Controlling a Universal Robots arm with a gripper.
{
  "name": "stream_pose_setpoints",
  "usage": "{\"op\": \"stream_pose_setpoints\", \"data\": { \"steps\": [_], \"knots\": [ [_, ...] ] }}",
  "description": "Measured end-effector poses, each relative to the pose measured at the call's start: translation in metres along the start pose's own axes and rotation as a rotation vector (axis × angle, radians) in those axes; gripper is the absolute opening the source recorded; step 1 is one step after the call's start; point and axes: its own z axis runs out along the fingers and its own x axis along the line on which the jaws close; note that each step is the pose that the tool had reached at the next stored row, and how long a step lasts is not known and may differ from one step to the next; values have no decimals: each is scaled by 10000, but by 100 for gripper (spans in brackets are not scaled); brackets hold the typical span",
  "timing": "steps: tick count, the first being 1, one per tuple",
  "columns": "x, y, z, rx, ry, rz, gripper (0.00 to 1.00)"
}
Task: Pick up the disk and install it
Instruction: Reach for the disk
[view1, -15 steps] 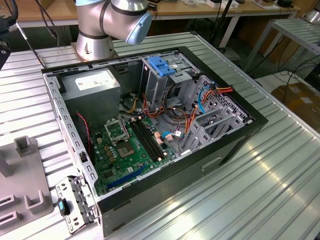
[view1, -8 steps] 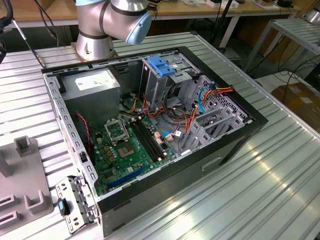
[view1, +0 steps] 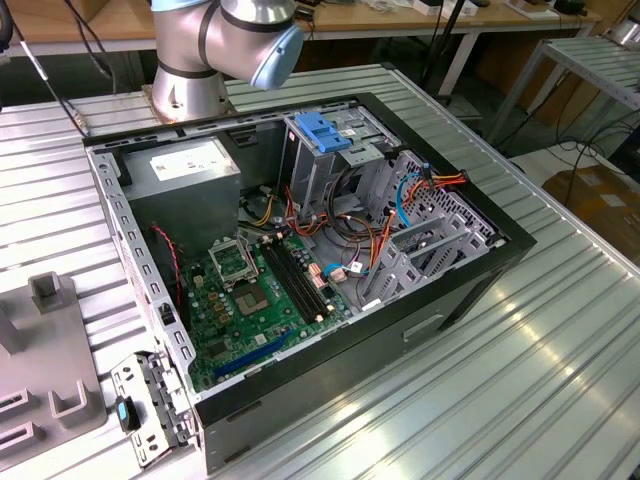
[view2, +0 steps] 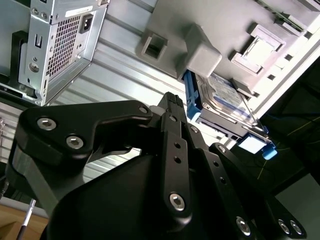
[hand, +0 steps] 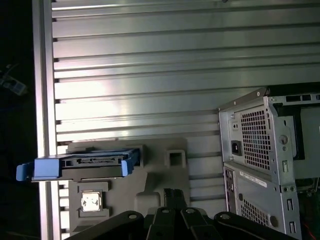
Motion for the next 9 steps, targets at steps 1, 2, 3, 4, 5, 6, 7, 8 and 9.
{"op": "stream_pose_setpoints", "data": {
  "steps": [1,2,3,4,5,6,7,8,9],
  "knots": [
    [9,-1,0,0,1,-1,11],
    [16,-1,0,1,0,0,11],
    [26,-2,0,0,0,0,11],
    [34,-3,0,1,0,0,11],
    [42,-3,0,0,0,0,11],
    [49,-4,0,0,0,0,11],
    [57,-4,0,1,0,-1,11],
    [64,-5,0,1,0,0,11],
    [72,-6,0,0,0,0,11]
  ]
}}
